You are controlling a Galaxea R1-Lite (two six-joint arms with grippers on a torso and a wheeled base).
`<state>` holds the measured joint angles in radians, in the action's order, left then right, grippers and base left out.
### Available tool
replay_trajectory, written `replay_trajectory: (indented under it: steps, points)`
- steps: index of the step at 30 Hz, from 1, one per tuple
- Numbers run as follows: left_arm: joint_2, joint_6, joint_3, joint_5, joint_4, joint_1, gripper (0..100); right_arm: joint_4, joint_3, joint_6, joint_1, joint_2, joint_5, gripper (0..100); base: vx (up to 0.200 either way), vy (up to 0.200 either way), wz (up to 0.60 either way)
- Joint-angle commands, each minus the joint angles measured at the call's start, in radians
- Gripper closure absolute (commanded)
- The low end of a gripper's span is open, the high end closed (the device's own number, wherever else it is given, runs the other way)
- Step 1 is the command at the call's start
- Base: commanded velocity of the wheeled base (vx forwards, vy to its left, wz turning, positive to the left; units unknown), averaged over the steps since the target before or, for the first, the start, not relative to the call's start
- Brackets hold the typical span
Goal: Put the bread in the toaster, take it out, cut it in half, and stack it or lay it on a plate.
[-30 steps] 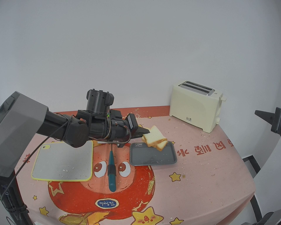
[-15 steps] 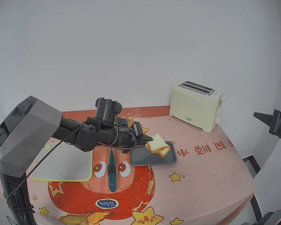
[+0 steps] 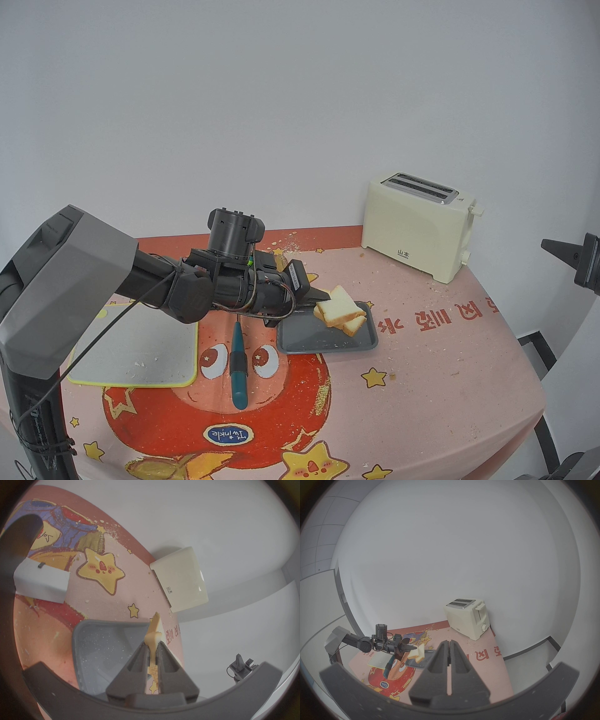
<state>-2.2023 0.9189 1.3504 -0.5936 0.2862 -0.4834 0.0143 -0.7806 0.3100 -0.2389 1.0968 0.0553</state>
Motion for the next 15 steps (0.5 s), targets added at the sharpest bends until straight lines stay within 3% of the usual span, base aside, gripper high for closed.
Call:
replay_trajectory:
  steps: [1,9,10,15]
  points:
    - [-0.011,0.001,-0.001,0.0,0.001,-0.009,100,0.001,0.0,0.0,0.0,0.002,0.001,100,0.0,0.0,0.0]
    - [-0.016,0.003,-0.004,0.002,-0.002,-0.011,100,0.001,-0.002,0.0,-0.002,0.002,0.001,100,0.0,0.0,0.0]
    - [-0.016,0.001,-0.005,0.002,-0.002,-0.009,0,0.001,-0.002,0.0,-0.002,0.002,0.001,100,0.0,0.0,0.0]
    - [-0.016,-0.003,-0.008,0.006,0.002,-0.009,0,0.003,-0.002,0.0,-0.002,0.002,0.001,100,0.0,0.0,0.0]
